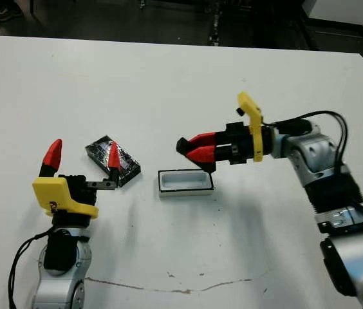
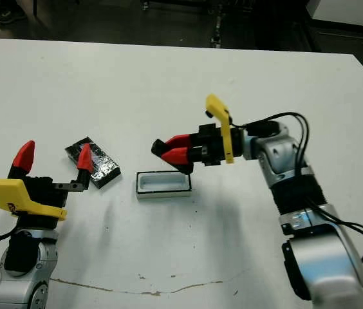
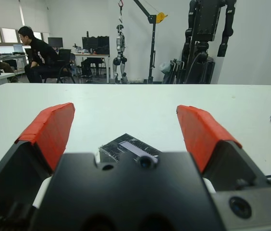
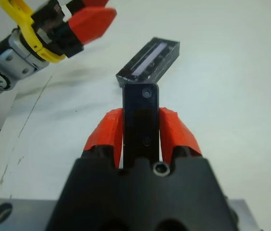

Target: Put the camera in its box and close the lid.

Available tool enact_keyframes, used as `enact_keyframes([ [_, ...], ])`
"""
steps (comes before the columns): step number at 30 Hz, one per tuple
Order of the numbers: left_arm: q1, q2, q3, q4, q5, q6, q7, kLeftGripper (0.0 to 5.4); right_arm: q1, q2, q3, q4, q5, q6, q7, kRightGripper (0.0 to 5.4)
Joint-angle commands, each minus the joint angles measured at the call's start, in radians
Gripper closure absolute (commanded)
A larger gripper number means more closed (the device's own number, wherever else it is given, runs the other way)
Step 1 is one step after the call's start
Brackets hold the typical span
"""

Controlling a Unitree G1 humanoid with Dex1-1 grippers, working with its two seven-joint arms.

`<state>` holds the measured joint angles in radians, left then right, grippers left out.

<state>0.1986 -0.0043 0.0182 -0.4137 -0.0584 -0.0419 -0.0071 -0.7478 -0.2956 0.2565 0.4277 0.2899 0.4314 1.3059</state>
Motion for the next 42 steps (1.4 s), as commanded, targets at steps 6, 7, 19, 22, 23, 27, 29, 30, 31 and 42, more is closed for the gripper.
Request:
enact_keyframes([
  [6, 0.001, -0.001, 0.003, 0.016, -0.027, 0.001, -0.009, 0.00, 0.023, 0.011, 0.022, -0.016, -0.021, 0.017, -0.027, 3.71],
  [7, 0.000, -0.002, 0.004, 0.016, -0.030, 0.000, -0.009, 0.00, 0.023, 0.011, 0.025, -0.018, -0.022, 0.020, -0.027, 3.71],
  [19, 0.001, 0.006, 0.000, 0.014, -0.002, 0.002, -0.002, 0.00, 0.024, -0.001, 0.059, -0.028, -0.045, -0.011, -0.011, 3.71],
  [22, 0.001, 0.004, 0.001, 0.013, -0.012, 0.003, -0.006, 0.00, 0.022, -0.009, 0.073, -0.034, -0.057, -0.012, -0.008, 3.71],
  [23, 0.001, 0.004, 0.002, 0.015, -0.013, 0.000, -0.007, 0.00, 0.021, -0.012, 0.076, -0.037, -0.060, -0.011, -0.008, 3.71],
  [27, 0.001, 0.002, 0.002, 0.018, -0.016, -0.001, -0.007, 0.00, 0.019, -0.020, 0.087, -0.044, -0.069, 0.000, -0.002, 3.71],
  [29, 0.001, 0.001, 0.001, 0.020, -0.014, -0.005, -0.006, 0.00, 0.017, -0.023, 0.093, -0.046, -0.077, -0.015, 0.005, 3.71],
  [30, 0.002, 0.000, 0.001, 0.022, -0.013, -0.008, -0.005, 0.00, 0.016, -0.024, 0.095, -0.047, -0.082, -0.027, 0.008, 3.71],
  [31, 0.002, 0.000, 0.001, 0.024, -0.012, -0.011, -0.005, 0.00, 0.015, -0.022, 0.095, -0.044, -0.083, -0.037, 0.013, 3.71],
  [42, 0.006, -0.006, -0.004, 0.021, -0.003, -0.009, 0.006, 0.00, -0.002, -0.021, 0.130, -0.023, -0.125, -0.075, 0.042, 3.71],
])
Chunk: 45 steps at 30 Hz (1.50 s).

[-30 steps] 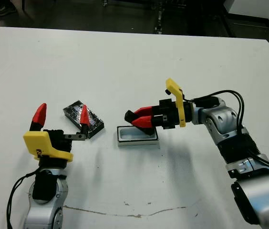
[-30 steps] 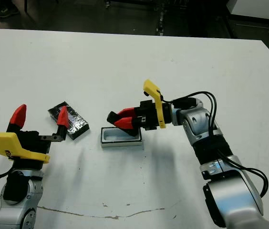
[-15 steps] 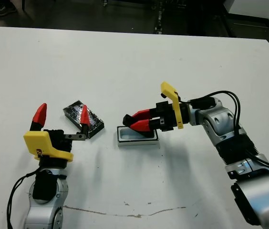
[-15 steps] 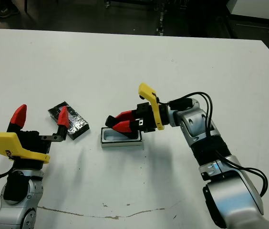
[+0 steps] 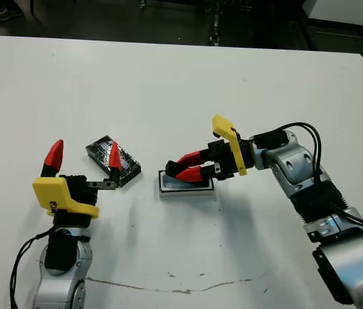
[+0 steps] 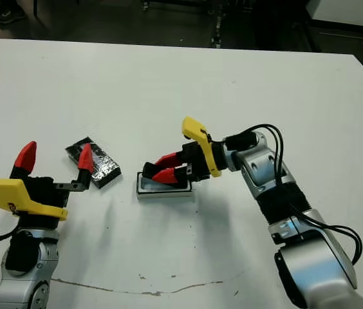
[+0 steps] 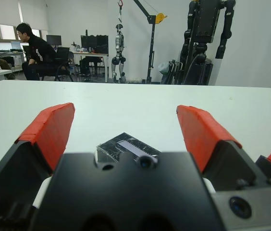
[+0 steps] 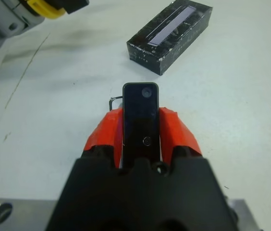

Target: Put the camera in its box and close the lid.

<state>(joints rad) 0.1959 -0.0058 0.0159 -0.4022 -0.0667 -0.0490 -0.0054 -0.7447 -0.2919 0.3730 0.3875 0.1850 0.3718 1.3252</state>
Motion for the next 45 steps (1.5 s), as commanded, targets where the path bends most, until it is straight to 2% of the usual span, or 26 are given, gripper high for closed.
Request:
enact_keyframes([
  [1, 0.009, -0.004, -0.002, 0.010, 0.005, -0.002, 0.004, 0.00, -0.007, -0.026, 0.020, 0.019, -0.028, -0.019, 0.023, 3.71],
  [7, 0.014, -0.004, -0.005, 0.006, 0.010, -0.001, 0.005, 0.00, -0.026, -0.028, 0.056, 0.032, -0.075, -0.056, 0.033, 3.71],
  [13, 0.016, -0.009, -0.007, 0.002, 0.008, 0.004, 0.010, 0.00, -0.036, -0.022, 0.079, 0.041, -0.081, -0.023, 0.050, 3.71],
  [23, 0.017, -0.014, -0.006, 0.008, 0.010, -0.009, 0.012, 0.00, -0.027, -0.031, 0.109, 0.033, -0.102, -0.045, 0.058, 3.71],
  [28, 0.019, -0.014, -0.007, 0.007, 0.010, -0.008, 0.010, 0.00, -0.022, -0.051, 0.132, -0.022, -0.141, -0.049, 0.036, 3.71],
  [30, 0.019, -0.014, -0.007, 0.007, 0.012, -0.009, 0.010, 0.00, -0.015, -0.058, 0.138, -0.051, -0.154, -0.041, 0.022, 3.71],
  [34, 0.019, -0.017, -0.006, 0.008, 0.001, -0.007, 0.007, 0.00, -0.009, -0.067, 0.148, -0.101, -0.160, 0.038, 0.006, 3.71],
  [45, 0.018, -0.011, -0.006, 0.018, 0.010, -0.021, 0.004, 0.00, 0.003, -0.049, 0.118, -0.064, -0.153, -0.030, -0.033, 1.96],
])
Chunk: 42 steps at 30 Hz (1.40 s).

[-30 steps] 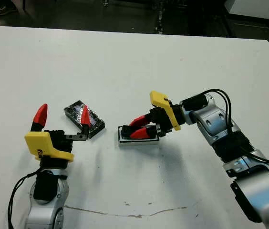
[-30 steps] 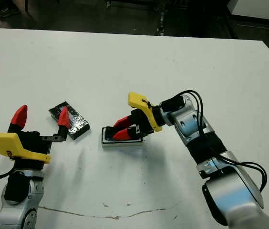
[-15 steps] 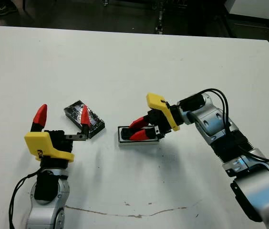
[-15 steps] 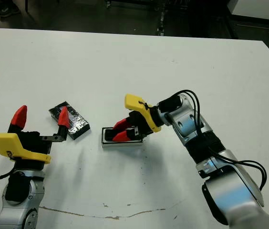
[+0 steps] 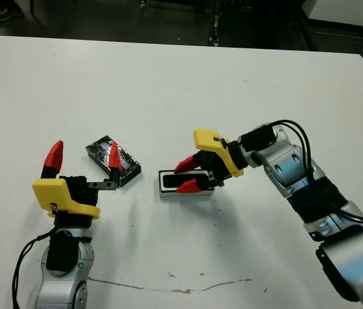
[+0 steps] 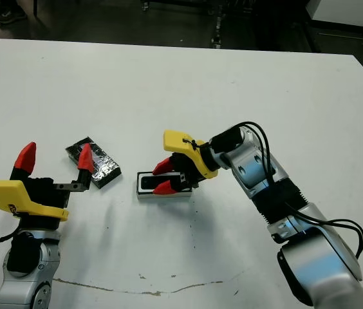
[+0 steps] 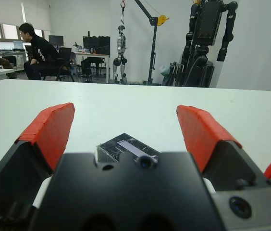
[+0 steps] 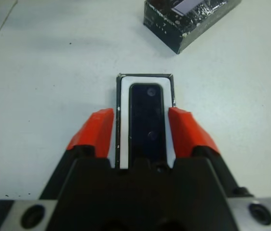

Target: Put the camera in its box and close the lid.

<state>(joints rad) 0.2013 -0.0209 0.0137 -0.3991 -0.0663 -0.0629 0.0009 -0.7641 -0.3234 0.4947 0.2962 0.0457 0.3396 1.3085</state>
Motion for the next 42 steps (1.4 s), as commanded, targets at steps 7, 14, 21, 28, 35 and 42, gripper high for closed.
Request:
enact_keyframes([
  [7, 0.012, 0.002, -0.006, 0.018, 0.015, -0.012, -0.001, 0.00, 0.023, -0.023, -0.013, 0.033, -0.019, -0.039, -0.029, 0.89],
  [14, 0.012, 0.002, -0.004, 0.019, 0.009, -0.010, -0.006, 0.00, 0.005, -0.037, -0.068, 0.003, 0.000, -0.030, -0.036, 0.00],
  [21, 0.010, 0.001, -0.005, 0.021, 0.004, -0.010, -0.005, 0.00, -0.003, -0.055, -0.154, -0.038, 0.079, -0.006, -0.011, 0.00],
  [28, 0.008, 0.015, 0.005, 0.003, 0.006, 0.012, -0.009, 0.00, 0.047, -0.091, -0.285, -0.150, 0.198, 0.056, -0.055, 0.00],
  [35, -0.051, 0.084, 0.072, 0.019, 0.020, -0.006, -0.025, 0.00, 0.249, -0.054, -0.502, -0.439, 0.259, 0.244, -0.439, 0.47],
  [42, -0.146, 0.209, 0.160, -0.050, -0.054, 0.128, -0.103, 0.00, 0.459, 0.055, -0.656, -0.580, 0.325, 0.231, -0.731, 1.71],
])
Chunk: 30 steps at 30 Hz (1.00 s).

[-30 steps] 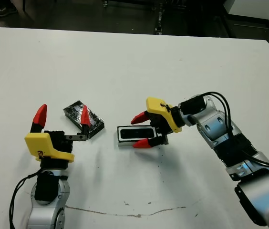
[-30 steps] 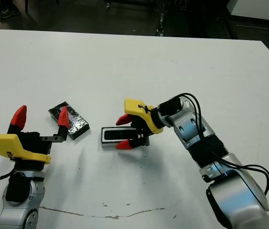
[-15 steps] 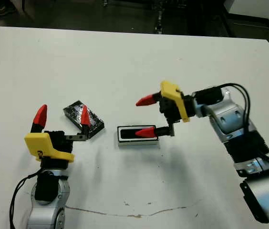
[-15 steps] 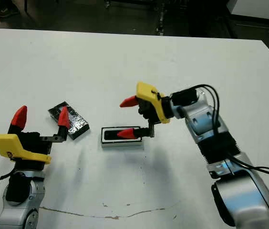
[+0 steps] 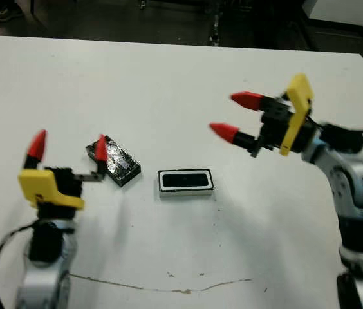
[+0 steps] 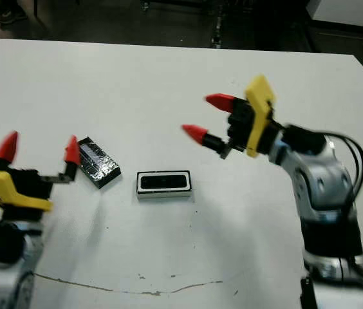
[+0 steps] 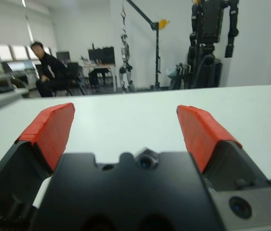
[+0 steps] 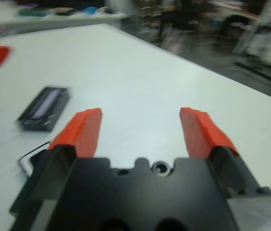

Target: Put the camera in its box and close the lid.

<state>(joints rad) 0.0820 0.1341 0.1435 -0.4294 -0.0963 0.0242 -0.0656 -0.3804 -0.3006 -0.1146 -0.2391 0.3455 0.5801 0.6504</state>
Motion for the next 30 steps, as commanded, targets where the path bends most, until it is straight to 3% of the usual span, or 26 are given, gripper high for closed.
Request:
enact_keyframes([
  [1, -0.042, 0.077, 0.041, -0.024, -0.033, 0.057, -0.052, 0.00, 0.107, 0.047, -0.063, -0.069, 0.035, -0.011, -0.103, 1.85],
  [7, -0.137, 0.232, 0.094, -0.031, -0.095, 0.151, -0.173, 0.00, 0.294, 0.104, -0.124, -0.201, 0.066, -0.064, -0.228, 2.86],
  [11, -0.266, 0.449, 0.105, 0.058, -0.174, 0.228, -0.408, 0.00, 0.386, 0.125, -0.157, -0.255, 0.111, -0.064, -0.277, 3.58],
  [14, -0.460, 0.636, 0.044, 0.248, -0.235, 0.276, -0.702, 0.00, 0.434, 0.139, -0.162, -0.275, 0.137, -0.070, -0.302, 4.10],
  [17, -0.664, 0.724, -0.078, 0.404, -0.219, 0.342, -0.909, 0.00, 0.448, 0.147, -0.154, -0.276, 0.145, -0.079, -0.316, 4.58],
  [19, -0.804, 0.755, -0.193, 0.502, -0.145, 0.309, -1.046, 0.00, 0.449, 0.151, -0.150, -0.275, 0.155, -0.078, -0.323, 4.93],
  [23, -1.014, 0.752, -0.389, 0.643, 0.036, 0.124, -1.252, 0.00, 0.452, 0.146, -0.137, -0.277, 0.160, -0.079, -0.343, 5.39],
  [30, -1.193, 0.677, -0.640, 0.725, 0.305, -0.064, -1.441, 0.00, 0.462, 0.145, -0.124, -0.274, 0.165, -0.084, -0.360, 5.39],
])
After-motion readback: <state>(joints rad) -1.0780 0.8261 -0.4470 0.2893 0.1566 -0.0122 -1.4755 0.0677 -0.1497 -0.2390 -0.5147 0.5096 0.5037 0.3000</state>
